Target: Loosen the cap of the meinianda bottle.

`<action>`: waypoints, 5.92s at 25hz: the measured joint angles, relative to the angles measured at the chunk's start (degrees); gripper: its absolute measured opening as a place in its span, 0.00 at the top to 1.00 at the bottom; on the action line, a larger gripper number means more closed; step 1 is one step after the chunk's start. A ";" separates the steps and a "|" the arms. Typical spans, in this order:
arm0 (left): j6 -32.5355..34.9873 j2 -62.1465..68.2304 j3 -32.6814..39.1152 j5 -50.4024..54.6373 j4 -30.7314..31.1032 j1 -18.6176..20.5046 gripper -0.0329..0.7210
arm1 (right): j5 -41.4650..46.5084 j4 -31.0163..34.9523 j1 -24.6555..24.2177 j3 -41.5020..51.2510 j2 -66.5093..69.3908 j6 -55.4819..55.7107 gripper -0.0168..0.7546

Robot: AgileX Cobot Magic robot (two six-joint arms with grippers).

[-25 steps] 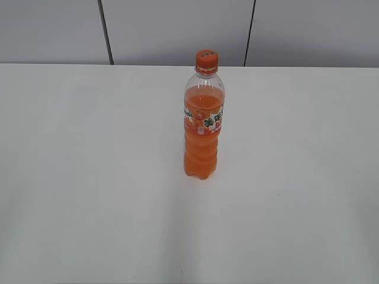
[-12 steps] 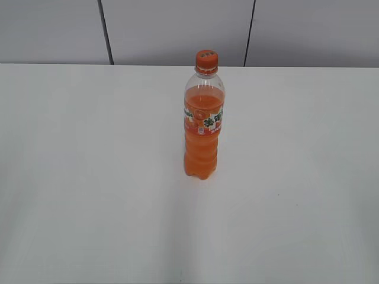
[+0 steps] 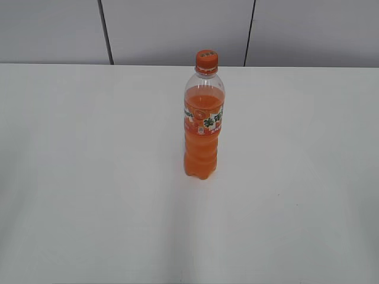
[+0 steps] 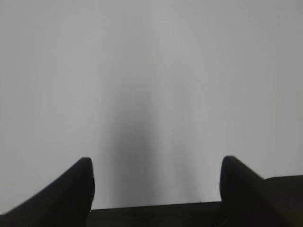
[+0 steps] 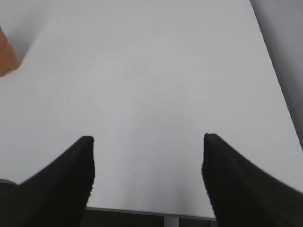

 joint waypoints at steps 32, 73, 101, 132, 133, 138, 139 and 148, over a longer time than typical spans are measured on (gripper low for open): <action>0.23 42.00 1.16 -78.65 2.16 0.00 0.31 | 0.00 0.00 0.00 0.00 0.00 0.00 0.29; -45.70 98.33 -33.07 -113.22 75.02 -18.79 0.15 | 0.00 0.16 0.00 0.00 0.00 0.00 0.29; -45.99 98.31 -33.67 -109.18 74.91 -21.41 0.42 | 0.00 0.46 0.00 -2.18 0.78 0.00 0.29; -45.94 98.34 -33.67 -109.71 75.22 -21.41 0.42 | 11.05 10.27 0.21 -65.87 88.89 3.56 0.36; -45.94 98.34 -33.67 -109.77 75.27 -21.41 0.42 | 11.05 11.80 0.65 -66.56 90.19 3.40 0.36; -45.94 98.34 -33.67 -109.83 75.53 -21.41 0.42 | 11.14 10.95 9.85 -69.41 94.39 3.25 0.36; -45.94 98.34 -33.67 -109.83 75.57 -21.41 0.42 | 11.14 10.53 12.36 -70.19 95.09 3.25 0.36; -45.94 98.34 -33.73 -109.83 75.66 -21.41 0.42 | 11.37 8.95 26.33 -81.19 103.48 4.43 0.36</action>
